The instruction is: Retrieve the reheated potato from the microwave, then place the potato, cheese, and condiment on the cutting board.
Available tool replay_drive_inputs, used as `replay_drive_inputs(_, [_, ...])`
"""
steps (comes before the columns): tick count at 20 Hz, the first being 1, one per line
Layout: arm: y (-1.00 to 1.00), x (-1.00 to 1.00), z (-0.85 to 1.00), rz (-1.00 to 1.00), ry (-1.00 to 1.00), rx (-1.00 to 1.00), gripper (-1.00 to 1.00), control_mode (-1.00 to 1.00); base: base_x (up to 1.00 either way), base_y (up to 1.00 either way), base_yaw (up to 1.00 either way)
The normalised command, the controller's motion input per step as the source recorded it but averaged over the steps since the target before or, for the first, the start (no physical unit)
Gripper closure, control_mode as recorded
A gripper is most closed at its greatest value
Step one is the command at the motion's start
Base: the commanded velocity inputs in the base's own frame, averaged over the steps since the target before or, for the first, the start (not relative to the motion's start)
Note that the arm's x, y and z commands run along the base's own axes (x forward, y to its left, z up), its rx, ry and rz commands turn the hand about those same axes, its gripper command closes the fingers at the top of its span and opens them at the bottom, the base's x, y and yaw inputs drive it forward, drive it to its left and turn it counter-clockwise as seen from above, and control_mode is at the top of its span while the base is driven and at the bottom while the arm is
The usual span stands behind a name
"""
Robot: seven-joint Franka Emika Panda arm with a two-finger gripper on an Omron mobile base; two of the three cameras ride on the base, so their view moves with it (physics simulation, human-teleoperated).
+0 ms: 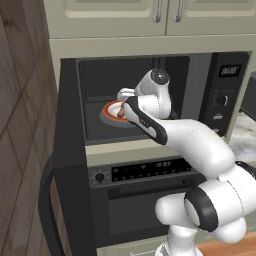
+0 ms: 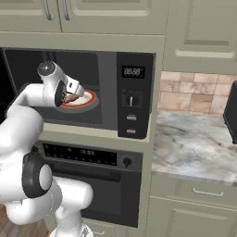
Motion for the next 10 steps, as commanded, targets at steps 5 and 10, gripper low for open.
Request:
replay_drive_inputs(5, [0.14,0.38,-0.23,0.0,0.11,0.0,-1.0,-1.0,0.0,0.0,0.0])
replay_drive_inputs(10, [0.17,0.36,-0.2,0.0,0.04,-0.01,-1.0,-1.0,0.0,0.0,0.0])
